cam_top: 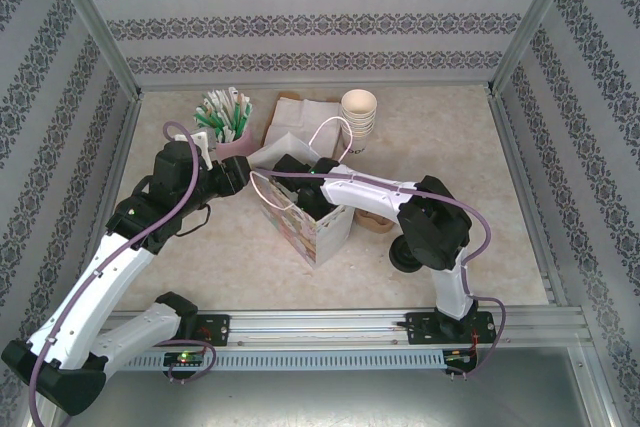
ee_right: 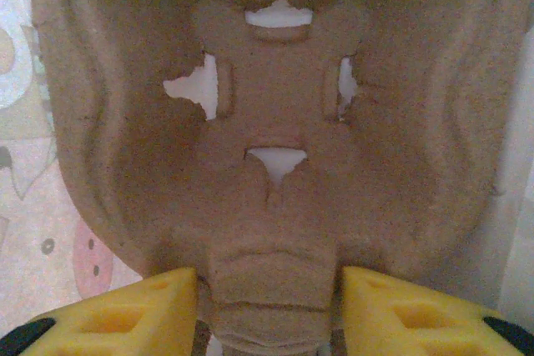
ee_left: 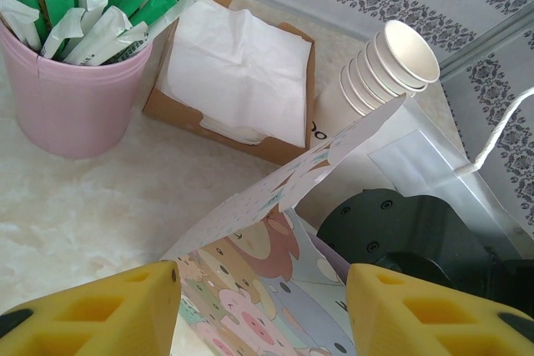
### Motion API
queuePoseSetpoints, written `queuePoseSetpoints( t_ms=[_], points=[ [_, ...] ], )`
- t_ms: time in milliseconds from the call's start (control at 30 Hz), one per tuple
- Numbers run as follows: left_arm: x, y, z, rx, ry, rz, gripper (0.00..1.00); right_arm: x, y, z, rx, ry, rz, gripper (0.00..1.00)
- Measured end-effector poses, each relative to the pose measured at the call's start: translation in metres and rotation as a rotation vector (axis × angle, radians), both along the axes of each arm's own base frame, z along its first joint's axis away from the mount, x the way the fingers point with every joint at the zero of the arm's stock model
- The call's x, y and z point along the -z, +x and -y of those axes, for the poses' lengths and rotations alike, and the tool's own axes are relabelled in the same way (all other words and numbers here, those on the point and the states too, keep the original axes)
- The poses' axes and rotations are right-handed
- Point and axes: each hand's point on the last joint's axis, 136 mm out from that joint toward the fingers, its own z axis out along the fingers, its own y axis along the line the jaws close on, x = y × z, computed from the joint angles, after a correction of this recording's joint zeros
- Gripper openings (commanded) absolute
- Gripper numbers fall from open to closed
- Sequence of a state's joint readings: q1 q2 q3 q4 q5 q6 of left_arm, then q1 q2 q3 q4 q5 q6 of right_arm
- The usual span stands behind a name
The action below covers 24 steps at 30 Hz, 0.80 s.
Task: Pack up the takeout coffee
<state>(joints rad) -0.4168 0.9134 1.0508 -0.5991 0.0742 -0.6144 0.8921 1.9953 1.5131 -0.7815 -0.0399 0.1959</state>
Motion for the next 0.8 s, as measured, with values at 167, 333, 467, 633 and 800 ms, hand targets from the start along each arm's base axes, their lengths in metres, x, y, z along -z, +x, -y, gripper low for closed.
queuePoseSetpoints(
  t_ms=[167,333,467,633,800],
  points=[
    [0.0,0.0,0.0,0.0,0.0,0.0,0.56,-0.005,0.001,-0.001,0.015,0.016,0.008,0.6],
    [0.0,0.0,0.0,0.0,0.0,0.0,0.56,-0.03,0.003,-0.004,0.015,0.065,0.046,0.7],
    [0.001,0.0,0.001,0.003,0.0,-0.004,0.56,-0.052,0.003,-0.004,0.015,0.103,0.079,0.75],
    [0.004,0.002,0.002,0.003,0.005,-0.015,0.55,-0.072,0.003,-0.005,0.012,0.136,0.105,0.78],
    [0.007,0.004,0.002,0.003,0.009,-0.025,0.57,-0.104,0.003,-0.009,0.007,0.191,0.152,0.8]
  ],
)
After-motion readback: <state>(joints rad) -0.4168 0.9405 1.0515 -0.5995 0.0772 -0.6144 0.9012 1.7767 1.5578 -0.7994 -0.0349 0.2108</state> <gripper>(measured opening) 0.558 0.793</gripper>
